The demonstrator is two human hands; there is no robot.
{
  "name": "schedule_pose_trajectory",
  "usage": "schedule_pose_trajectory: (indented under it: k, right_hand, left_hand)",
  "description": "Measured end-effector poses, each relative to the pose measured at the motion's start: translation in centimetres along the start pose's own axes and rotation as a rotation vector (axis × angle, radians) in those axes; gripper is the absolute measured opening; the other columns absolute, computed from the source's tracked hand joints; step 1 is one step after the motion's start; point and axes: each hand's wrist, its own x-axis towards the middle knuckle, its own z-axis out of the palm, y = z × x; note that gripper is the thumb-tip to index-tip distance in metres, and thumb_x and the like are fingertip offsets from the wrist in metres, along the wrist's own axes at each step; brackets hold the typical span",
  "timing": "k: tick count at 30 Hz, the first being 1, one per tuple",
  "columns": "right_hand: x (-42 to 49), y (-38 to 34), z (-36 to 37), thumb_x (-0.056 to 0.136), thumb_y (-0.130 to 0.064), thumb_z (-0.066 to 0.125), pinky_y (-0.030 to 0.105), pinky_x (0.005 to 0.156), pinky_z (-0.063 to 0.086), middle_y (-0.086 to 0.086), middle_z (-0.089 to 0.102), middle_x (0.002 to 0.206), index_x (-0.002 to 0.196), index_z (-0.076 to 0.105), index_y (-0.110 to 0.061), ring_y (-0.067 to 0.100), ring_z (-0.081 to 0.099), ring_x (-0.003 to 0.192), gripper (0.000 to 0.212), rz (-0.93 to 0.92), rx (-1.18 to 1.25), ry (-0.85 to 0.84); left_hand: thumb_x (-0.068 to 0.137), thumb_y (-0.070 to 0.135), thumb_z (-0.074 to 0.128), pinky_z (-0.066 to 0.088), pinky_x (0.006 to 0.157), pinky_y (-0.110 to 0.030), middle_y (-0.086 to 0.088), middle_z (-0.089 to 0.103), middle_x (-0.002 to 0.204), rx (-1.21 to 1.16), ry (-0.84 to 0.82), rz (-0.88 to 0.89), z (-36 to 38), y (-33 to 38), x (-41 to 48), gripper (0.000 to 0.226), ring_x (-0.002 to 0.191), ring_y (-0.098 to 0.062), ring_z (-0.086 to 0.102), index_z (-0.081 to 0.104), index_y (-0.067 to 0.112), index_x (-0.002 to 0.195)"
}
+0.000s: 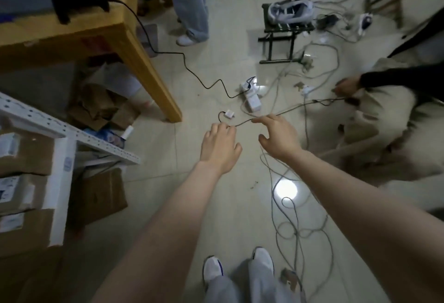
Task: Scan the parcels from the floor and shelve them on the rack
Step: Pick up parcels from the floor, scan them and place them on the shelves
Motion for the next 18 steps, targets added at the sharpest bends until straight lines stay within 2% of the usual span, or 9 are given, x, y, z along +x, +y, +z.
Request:
schedule_pose_trajectory:
  k: [6,14,18]
  right_hand:
    - [-6.9,7.3,4.8,0.085,-0.012,0.061,0.039,0.100,0.042,0.005,0.059,0.133,0.134,0.058,-0.023,0.029,0.051,0.122,0.050,0.263,0.099,0.103]
    - [-23.0,15.0,11.1,0.087,-0.014,0.060,0.040,0.098,0.044,0.005,0.057,0.134,0.135,0.056,-0.023,0.030,0.052,0.120,0.049,0.780,0.182,0.320]
    - [-31.1,18.0,15.5,0.090,-0.014,0.061,0.039,0.100,0.042,0.006,0.056,0.136,0.136,0.055,-0.022,0.029,0.051,0.124,0.047,1.008,0.215,0.374]
  left_hand:
    - [0.100,0.035,0.047,0.034,0.104,-0.037,-0.009,0.049,0.138,0.017,-0.039,0.171,6.1,5.2,-0.7,0.042,0.129,-0.029,0.040,0.051,0.012,0.135]
    - [0.100,0.035,0.047,0.033,0.102,-0.036,-0.009,0.048,0.138,0.092,-0.133,0.434,14.3,11.2,-7.0,0.039,0.129,-0.028,0.040,0.052,0.012,0.131]
    - [0.100,0.036,0.048,0.035,0.100,-0.038,-0.010,0.050,0.136,0.119,-0.208,0.568,20.0,14.3,-12.0,0.038,0.127,-0.030,0.042,0.054,0.012,0.129]
